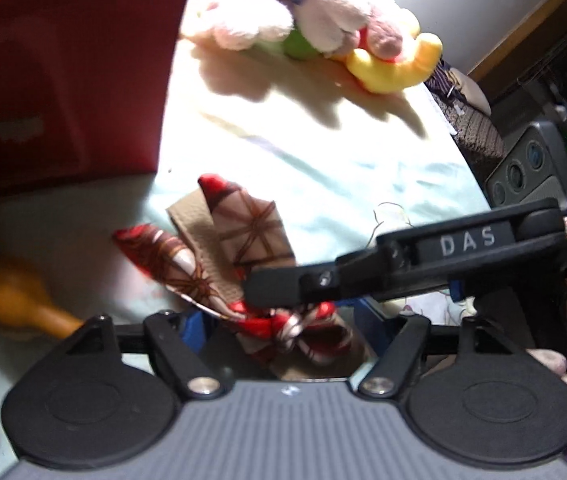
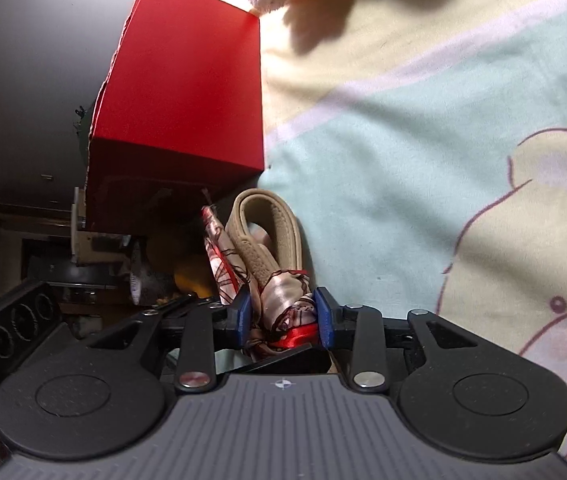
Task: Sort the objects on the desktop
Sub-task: 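Lift the strap bundle with the right gripper and carry it over the box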
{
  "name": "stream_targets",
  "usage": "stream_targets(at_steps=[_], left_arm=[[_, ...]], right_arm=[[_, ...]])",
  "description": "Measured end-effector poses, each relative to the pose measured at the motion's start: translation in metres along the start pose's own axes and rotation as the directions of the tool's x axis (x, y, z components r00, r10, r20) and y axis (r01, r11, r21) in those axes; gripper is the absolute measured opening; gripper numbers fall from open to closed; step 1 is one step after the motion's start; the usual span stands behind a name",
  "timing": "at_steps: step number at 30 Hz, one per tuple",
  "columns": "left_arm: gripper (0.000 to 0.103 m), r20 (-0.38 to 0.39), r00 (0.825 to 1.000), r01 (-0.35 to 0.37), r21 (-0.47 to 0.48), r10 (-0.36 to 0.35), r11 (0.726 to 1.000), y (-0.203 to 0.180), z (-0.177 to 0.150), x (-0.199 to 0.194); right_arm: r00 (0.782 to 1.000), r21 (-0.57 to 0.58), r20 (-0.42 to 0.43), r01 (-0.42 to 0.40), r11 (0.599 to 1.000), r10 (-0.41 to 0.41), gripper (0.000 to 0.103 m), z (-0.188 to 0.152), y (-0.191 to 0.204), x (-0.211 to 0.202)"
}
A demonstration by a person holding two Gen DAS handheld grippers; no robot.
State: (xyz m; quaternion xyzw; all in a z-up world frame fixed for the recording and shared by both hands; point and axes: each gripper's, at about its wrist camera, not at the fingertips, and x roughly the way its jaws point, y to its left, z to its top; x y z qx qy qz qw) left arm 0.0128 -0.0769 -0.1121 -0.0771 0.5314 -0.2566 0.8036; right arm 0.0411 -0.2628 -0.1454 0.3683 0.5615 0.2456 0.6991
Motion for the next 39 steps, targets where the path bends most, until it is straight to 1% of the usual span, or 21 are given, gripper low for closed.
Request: stream_targets(at_steps=[4, 7, 10, 13, 16, 18, 21, 24, 26, 29, 32, 34, 37, 39], left_arm=[[0.073, -0.012, 1.0, 0.023, 0.028, -0.022, 0.999, -0.008, 0.004, 0.002], [0.073, -0.003, 0.999, 0.039, 0.081, -0.039, 0.996, -0.021, 0.011, -0.001], [0.073, 0.031, 0.997, 0.067, 0.134, -0.071, 0.989, -0.032, 0.024, -0.013], [0.073, 0.09, 0.991, 0.084, 0.195, -0.103, 0.977, -0.043, 0.042, -0.034], [0.073, 0.161, 0.979, 0.082, 0.256, -0.126, 0.963, -0.047, 0.063, -0.062], [0.073, 0.211, 0.968, 0.07, 0.291, -0.135, 0.954, -0.046, 0.077, -0.083], [0.073, 0.283, 0.949, 0.039, 0.335, -0.14, 0.941, -0.038, 0.097, -0.114], [0.073, 0.33, 0.936, 0.003, 0.346, -0.125, 0.938, -0.019, 0.114, -0.137], [0.073, 0.341, 0.934, -0.016, 0.342, -0.108, 0.94, -0.001, 0.124, -0.145], [0.074, 0.325, 0.943, -0.04, 0.324, -0.072, 0.945, 0.03, 0.137, -0.146], [0.074, 0.276, 0.96, -0.035, 0.279, -0.046, 0.96, 0.068, 0.147, -0.14], [0.074, 0.239, 0.97, -0.024, 0.248, -0.037, 0.968, 0.093, 0.151, -0.134], [0.074, 0.175, 0.984, -0.001, 0.2, -0.035, 0.98, 0.127, 0.159, -0.124], [0.074, 0.138, 0.99, 0.001, 0.176, -0.026, 0.984, 0.142, 0.162, -0.115]], right_arm=[[1.0, 0.039, 0.031, -0.007, 0.999, 0.006, 0.035, -0.003, -0.006, -0.014], [0.996, 0.036, 0.084, -0.006, 0.999, 0.003, 0.035, -0.004, -0.002, -0.032], [0.988, 0.022, 0.151, -0.021, 1.0, 0.018, 0.034, -0.002, 0.01, -0.054], [0.973, -0.018, 0.228, -0.035, 0.999, 0.038, 0.034, 0.004, 0.033, -0.072], [0.95, -0.091, 0.307, -0.036, 0.995, 0.062, 0.034, 0.013, 0.066, -0.087], [0.934, -0.136, 0.345, -0.045, 0.99, 0.09, 0.034, 0.021, 0.089, -0.09], [0.917, -0.204, 0.377, -0.058, 0.977, 0.132, 0.035, 0.037, 0.123, -0.084], [0.908, -0.238, 0.389, -0.062, 0.969, 0.154, 0.036, 0.054, 0.15, -0.067], [0.913, -0.236, 0.378, -0.069, 0.969, 0.157, 0.036, 0.065, 0.161, -0.05], [0.932, -0.197, 0.335, -0.076, 0.977, 0.14, 0.037, 0.085, 0.171, -0.014], [0.953, -0.151, 0.283, -0.063, 0.987, 0.104, 0.037, 0.098, 0.175, 0.022], [0.964, -0.126, 0.253, -0.051, 0.991, 0.082, 0.037, 0.104, 0.178, 0.043], [0.976, -0.057, 0.212, -0.04, 0.998, 0.051, 0.037, 0.112, 0.176, 0.069], [0.981, -0.005, 0.193, -0.026, 1.0, 0.026, 0.037, 0.116, 0.171, 0.085]])
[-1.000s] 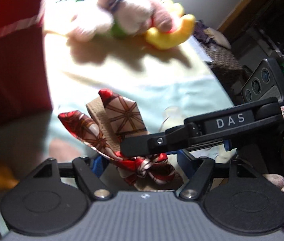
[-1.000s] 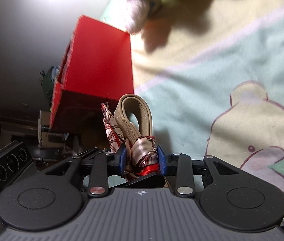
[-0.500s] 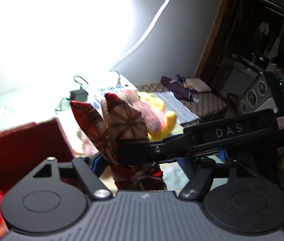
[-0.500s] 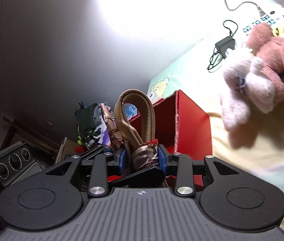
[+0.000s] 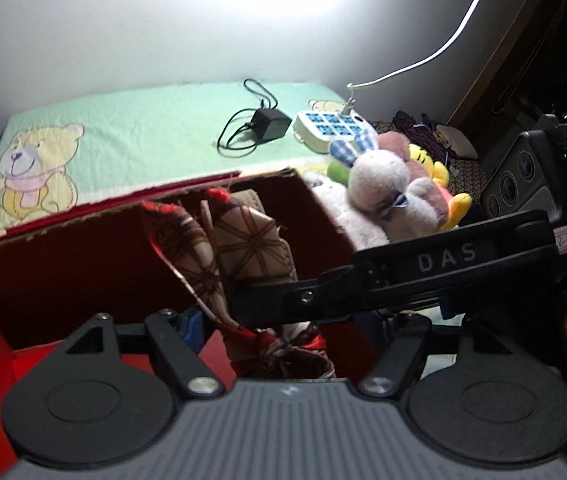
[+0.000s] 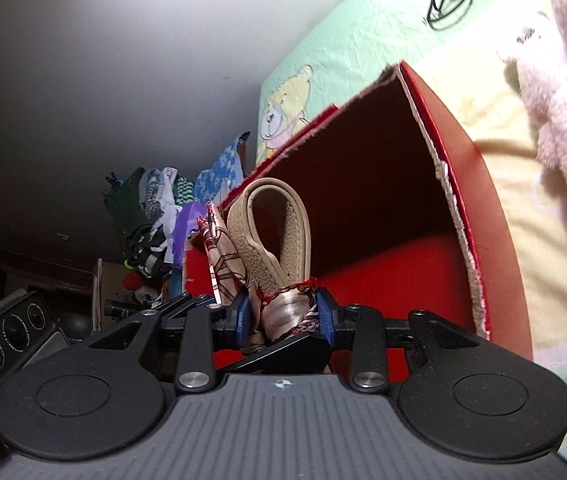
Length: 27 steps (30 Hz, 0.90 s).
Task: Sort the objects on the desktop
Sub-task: 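Lift the strap bundle with the right gripper and carry it over the box, then lower the strap bundle beside the red carton and open the right gripper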
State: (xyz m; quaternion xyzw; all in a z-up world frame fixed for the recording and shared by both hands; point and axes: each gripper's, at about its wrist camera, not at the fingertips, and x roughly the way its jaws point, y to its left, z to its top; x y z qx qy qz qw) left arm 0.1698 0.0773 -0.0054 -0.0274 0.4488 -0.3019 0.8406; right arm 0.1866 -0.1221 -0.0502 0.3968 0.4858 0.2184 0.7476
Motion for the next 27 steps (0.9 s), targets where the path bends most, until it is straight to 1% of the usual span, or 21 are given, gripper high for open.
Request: stream_targets(at_steps=[1, 3, 5, 6, 10, 12, 14, 16, 17, 18, 19, 21, 23, 24, 25, 27], left_arm=[[0.075, -0.016, 1.0, -0.004, -0.009, 0.004, 1.0, 0.007, -0.002, 0.004], [0.076, -0.037, 0.999, -0.002, -0.036, 0.001, 0.999, 0.02, -0.004, 0.008], [0.076, -0.058, 0.998, 0.005, -0.073, -0.009, 0.997, 0.033, -0.001, 0.013], [0.076, -0.073, 0.997, 0.008, -0.088, -0.014, 0.996, 0.038, -0.001, 0.016], [0.076, -0.121, 0.993, -0.016, -0.099, 0.004, 0.995, 0.046, -0.006, 0.021], [0.073, -0.143, 0.99, -0.027, -0.09, 0.014, 0.996, 0.047, -0.008, 0.024], [0.071, -0.164, 0.986, -0.049, -0.073, 0.037, 0.996, 0.047, -0.011, 0.027], [0.071, -0.182, 0.982, -0.061, -0.076, 0.046, 0.995, 0.051, -0.013, 0.029], [0.075, -0.187, 0.981, -0.065, -0.086, 0.048, 0.994, 0.054, -0.013, 0.03], [0.077, -0.191, 0.98, -0.072, -0.093, 0.053, 0.993, 0.058, -0.014, 0.03], [0.078, -0.196, 0.979, -0.076, -0.098, 0.055, 0.992, 0.061, -0.014, 0.031], [0.078, -0.201, 0.978, -0.084, -0.098, 0.063, 0.992, 0.063, -0.015, 0.03], [0.075, -0.182, 0.979, -0.107, -0.074, 0.092, 0.992, 0.06, -0.015, 0.025], [0.075, -0.174, 0.978, -0.123, -0.058, 0.112, 0.991, 0.058, -0.016, 0.023], [0.075, -0.169, 0.977, -0.138, -0.046, 0.129, 0.989, 0.057, -0.016, 0.022], [0.075, -0.17, 0.974, -0.159, -0.033, 0.151, 0.987, 0.058, -0.017, 0.022]], right_arm=[[1.0, 0.018, -0.006, 0.015, 1.0, -0.015, 0.037, 0.0, -0.001, 0.006], [0.998, 0.007, 0.001, 0.056, 0.998, -0.056, 0.037, -0.001, 0.003, 0.014], [0.996, 0.025, -0.017, 0.088, 0.996, -0.088, 0.036, -0.002, 0.004, 0.021], [0.993, 0.026, -0.025, 0.117, 0.993, -0.116, 0.036, -0.001, 0.007, 0.024], [0.972, 0.022, -0.084, 0.223, 0.975, -0.22, 0.036, -0.001, 0.007, 0.045], [0.96, 0.016, -0.112, 0.26, 0.965, -0.257, 0.033, -0.002, 0.004, 0.055], [0.95, 0.02, -0.142, 0.284, 0.959, -0.278, 0.031, -0.003, 0.002, 0.061], [0.947, 0.036, -0.167, 0.283, 0.958, -0.273, 0.03, -0.003, -0.001, 0.064], [0.946, 0.035, -0.179, 0.279, 0.96, -0.269, 0.03, -0.002, -0.001, 0.065], [0.945, 0.032, -0.187, 0.28, 0.959, -0.269, 0.03, -0.002, 0.0, 0.066], [0.942, 0.03, -0.191, 0.288, 0.957, -0.277, 0.03, -0.002, 0.001, 0.065], [0.938, -0.029, -0.18, 0.296, 0.955, -0.296, 0.03, -0.001, 0.01, 0.062], [0.943, -0.086, -0.146, 0.287, 0.954, -0.297, 0.03, 0.001, 0.019, 0.054], [0.945, -0.106, -0.132, 0.287, 0.952, -0.3, 0.03, 0.003, 0.022, 0.05], [0.94, -0.129, -0.119, 0.305, 0.944, -0.32, 0.03, 0.006, 0.025, 0.05], [0.918, -0.152, -0.117, 0.36, 0.921, -0.378, 0.029, 0.013, 0.025, 0.055]])
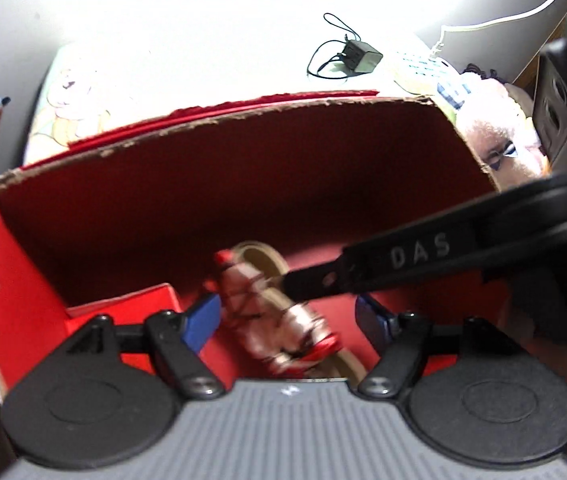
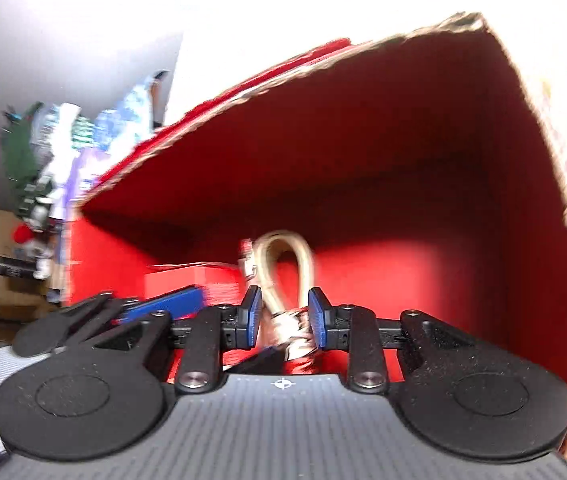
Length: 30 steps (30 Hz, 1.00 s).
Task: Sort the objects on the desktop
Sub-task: 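Lower the strap bundle beside the red carton and open the right gripper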
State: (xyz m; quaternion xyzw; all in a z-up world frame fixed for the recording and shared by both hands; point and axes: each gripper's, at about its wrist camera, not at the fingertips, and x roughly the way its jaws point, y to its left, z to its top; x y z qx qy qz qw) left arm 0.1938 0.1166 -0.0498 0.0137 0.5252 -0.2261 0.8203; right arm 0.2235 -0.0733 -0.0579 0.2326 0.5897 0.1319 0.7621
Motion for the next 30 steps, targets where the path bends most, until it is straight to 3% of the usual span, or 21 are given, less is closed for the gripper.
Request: stream_targets(at_steps=[2, 11, 15, 17, 19, 22, 27, 30], left_arm=[[0.072, -0.011, 1.0, -0.009, -0.001, 0.009, 1.0, 0.001, 0.0, 0.002], [0.071, -0.025, 0.993, -0.115, 0.07, 0.117, 0.991, -0.001, -0.004, -0.002], [0.071, -0.029, 0.991, -0.128, 0.054, 0.13, 0.99, 0.009, -0.008, -0.007], [0.071, -0.01, 0.991, -0.136, 0.035, 0.136, 0.99, 0.015, -0.01, -0.011], [0.071, -0.007, 0.99, -0.144, 0.019, 0.144, 0.989, 0.019, -0.01, -0.011], [0.071, -0.014, 0.991, -0.132, 0.005, 0.132, 0.991, 0.022, -0.008, -0.008], [0.075, 0.01, 0.975, -0.224, 0.075, 0.223, 0.972, 0.007, -0.008, -0.003], [0.077, 0.012, 0.969, -0.248, 0.091, 0.248, 0.964, 0.005, -0.007, 0.0]], right_arm=[[0.999, 0.027, -0.052, 0.008, 1.0, -0.007, 0.032, 0.004, -0.008, 0.007], [0.972, 0.141, -0.198, -0.099, 0.985, 0.126, 0.037, 0.004, -0.014, 0.034], [0.943, 0.27, -0.237, -0.168, 0.948, 0.234, 0.039, -0.002, -0.014, 0.047], [0.928, 0.316, -0.238, -0.205, 0.926, 0.287, 0.048, -0.005, -0.011, 0.052], [0.942, 0.275, -0.227, -0.181, 0.944, 0.247, 0.05, -0.006, -0.007, 0.052], [0.947, 0.226, -0.233, -0.169, 0.959, 0.222, 0.054, -0.008, -0.001, 0.052], [0.946, 0.23, -0.225, -0.18, 0.956, 0.232, 0.056, -0.012, -0.006, 0.051], [0.958, 0.186, -0.209, -0.159, 0.97, 0.197, 0.055, -0.01, 0.001, 0.05]])
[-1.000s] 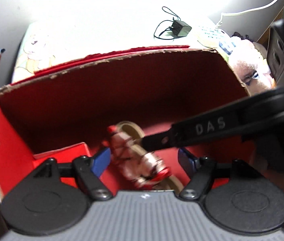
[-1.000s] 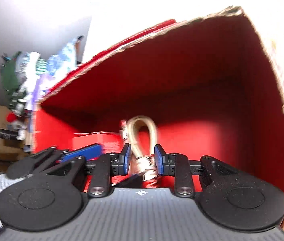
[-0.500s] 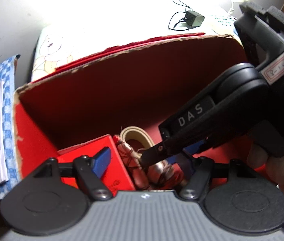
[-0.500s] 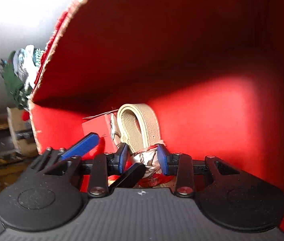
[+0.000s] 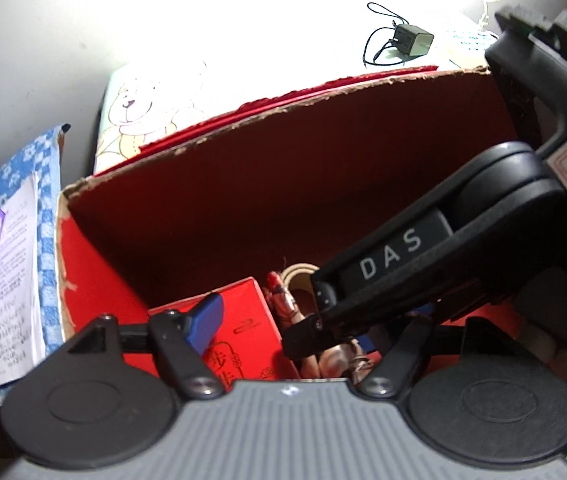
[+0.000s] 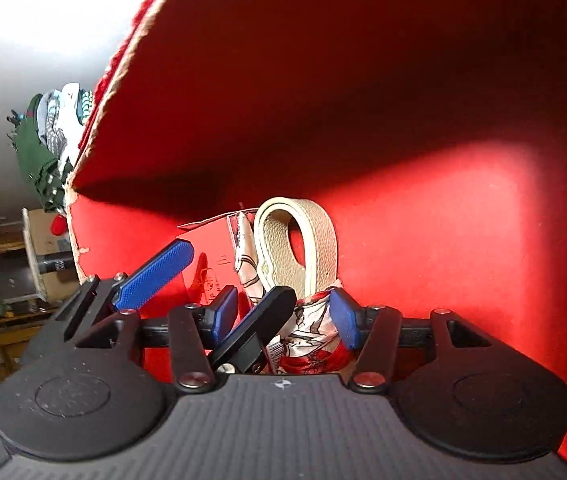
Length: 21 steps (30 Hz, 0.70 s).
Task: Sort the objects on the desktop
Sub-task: 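Lower the strap bundle beside the red carton and open the right gripper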
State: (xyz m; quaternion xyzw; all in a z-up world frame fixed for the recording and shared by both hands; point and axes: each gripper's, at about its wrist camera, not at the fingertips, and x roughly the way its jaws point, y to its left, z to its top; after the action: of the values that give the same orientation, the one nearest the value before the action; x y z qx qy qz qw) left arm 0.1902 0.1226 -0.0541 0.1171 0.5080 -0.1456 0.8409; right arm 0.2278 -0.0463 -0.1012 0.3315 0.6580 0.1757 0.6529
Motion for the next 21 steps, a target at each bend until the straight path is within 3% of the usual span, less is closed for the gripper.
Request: stream_targets(at_steps=[13, 15, 16, 17, 21], left_arm=[[0.092, 0.028, 0.999, -0.018, 0.013, 0.018, 1.0, -0.002, 0.001, -0.001], [0.087, 0.034, 0.999, -0.035, 0.019, 0.034, 0.999, -0.004, 0.0, -0.001], [0.076, 0.029, 0.999, -0.042, 0.023, 0.041, 0.999, -0.005, 0.0, 0.0], [0.072, 0.024, 0.999, -0.048, 0.024, 0.048, 0.999, -0.006, 0.0, 0.001], [0.073, 0.023, 0.999, -0.047, 0.015, 0.047, 0.999, -0.006, 0.001, 0.001]], right_arm=[[0.993, -0.107, 0.113, 0.045, 0.993, -0.033, 0.056, 0.0, 0.017, -0.004], [0.987, -0.124, 0.158, 0.055, 0.991, -0.035, 0.055, -0.001, 0.017, -0.01], [0.982, -0.129, 0.186, 0.056, 0.99, -0.032, 0.055, -0.001, 0.016, -0.014], [0.977, -0.13, 0.212, 0.057, 0.99, -0.029, 0.055, 0.0, 0.016, -0.017], [0.958, -0.115, 0.284, 0.07, 0.991, -0.034, 0.054, 0.001, 0.013, -0.025]])
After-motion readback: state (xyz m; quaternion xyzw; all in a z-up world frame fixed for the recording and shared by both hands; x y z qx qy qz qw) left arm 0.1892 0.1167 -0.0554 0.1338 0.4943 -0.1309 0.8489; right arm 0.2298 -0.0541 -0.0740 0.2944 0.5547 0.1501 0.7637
